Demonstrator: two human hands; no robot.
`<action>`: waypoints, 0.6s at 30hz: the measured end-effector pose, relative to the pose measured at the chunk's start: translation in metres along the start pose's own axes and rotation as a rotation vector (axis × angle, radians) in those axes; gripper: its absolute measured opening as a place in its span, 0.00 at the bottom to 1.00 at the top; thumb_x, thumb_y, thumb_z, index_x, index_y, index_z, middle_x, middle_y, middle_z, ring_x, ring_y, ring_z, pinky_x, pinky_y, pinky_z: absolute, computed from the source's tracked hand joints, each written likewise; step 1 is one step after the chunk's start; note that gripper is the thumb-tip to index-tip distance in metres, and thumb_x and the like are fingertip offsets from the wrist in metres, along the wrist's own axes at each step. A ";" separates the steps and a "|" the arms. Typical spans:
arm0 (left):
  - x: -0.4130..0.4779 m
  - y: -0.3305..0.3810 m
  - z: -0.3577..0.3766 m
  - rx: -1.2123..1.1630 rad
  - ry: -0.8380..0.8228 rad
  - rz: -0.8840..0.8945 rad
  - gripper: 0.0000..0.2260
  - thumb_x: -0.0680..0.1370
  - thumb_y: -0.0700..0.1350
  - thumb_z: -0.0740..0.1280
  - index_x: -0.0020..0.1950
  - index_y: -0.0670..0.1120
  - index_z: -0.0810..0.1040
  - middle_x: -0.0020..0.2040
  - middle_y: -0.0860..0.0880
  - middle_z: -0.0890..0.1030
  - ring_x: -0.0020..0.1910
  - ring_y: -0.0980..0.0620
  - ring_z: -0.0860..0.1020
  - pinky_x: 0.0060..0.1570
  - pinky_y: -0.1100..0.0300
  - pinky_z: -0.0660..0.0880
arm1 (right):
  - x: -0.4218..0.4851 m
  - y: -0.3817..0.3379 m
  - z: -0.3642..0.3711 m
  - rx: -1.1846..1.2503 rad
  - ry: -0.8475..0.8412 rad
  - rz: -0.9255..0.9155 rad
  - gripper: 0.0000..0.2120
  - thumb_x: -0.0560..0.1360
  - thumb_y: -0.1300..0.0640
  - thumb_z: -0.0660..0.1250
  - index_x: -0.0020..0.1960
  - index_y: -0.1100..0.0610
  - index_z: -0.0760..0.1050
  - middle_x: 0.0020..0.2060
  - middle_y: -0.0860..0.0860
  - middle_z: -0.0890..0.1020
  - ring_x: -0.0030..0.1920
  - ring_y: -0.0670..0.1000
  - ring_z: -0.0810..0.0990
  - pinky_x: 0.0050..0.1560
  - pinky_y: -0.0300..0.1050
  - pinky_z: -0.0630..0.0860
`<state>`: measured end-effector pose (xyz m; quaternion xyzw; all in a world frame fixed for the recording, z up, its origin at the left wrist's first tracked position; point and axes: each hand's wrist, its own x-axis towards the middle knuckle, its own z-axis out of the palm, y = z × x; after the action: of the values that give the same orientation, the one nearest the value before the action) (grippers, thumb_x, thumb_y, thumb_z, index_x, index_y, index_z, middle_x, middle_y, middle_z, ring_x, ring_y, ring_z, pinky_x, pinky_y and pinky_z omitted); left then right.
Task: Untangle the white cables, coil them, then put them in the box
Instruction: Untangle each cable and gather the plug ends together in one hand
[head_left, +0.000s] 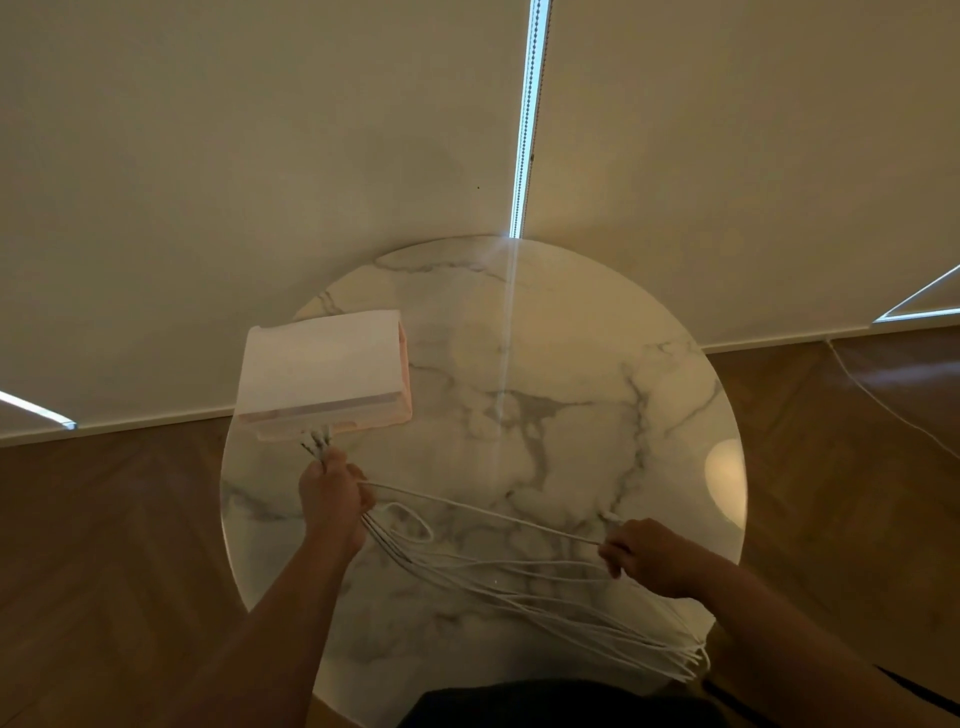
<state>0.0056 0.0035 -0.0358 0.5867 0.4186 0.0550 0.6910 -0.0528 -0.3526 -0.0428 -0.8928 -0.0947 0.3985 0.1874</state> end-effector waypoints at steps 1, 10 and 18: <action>0.001 0.001 -0.001 -0.028 0.018 -0.016 0.13 0.83 0.41 0.55 0.38 0.47 0.65 0.30 0.46 0.62 0.16 0.58 0.59 0.19 0.71 0.56 | 0.002 -0.002 0.000 -0.015 -0.001 0.001 0.17 0.82 0.49 0.56 0.37 0.48 0.74 0.36 0.45 0.76 0.36 0.42 0.73 0.43 0.36 0.69; 0.002 0.005 -0.008 -0.057 0.024 0.025 0.12 0.83 0.41 0.54 0.39 0.46 0.65 0.30 0.46 0.62 0.17 0.57 0.59 0.19 0.70 0.56 | -0.004 0.029 0.006 -0.252 0.017 0.192 0.17 0.82 0.43 0.52 0.45 0.49 0.75 0.44 0.48 0.78 0.45 0.48 0.78 0.51 0.46 0.75; -0.009 0.001 0.003 0.012 -0.129 0.144 0.18 0.85 0.45 0.51 0.42 0.36 0.70 0.30 0.40 0.79 0.25 0.45 0.80 0.27 0.55 0.79 | -0.020 0.059 0.011 -0.413 -0.141 0.417 0.16 0.81 0.53 0.59 0.67 0.56 0.69 0.65 0.54 0.74 0.64 0.52 0.74 0.63 0.47 0.72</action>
<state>0.0025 -0.0034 -0.0302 0.6216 0.3301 0.0642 0.7074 -0.0731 -0.4096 -0.0604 -0.8823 -0.0012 0.4617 -0.0911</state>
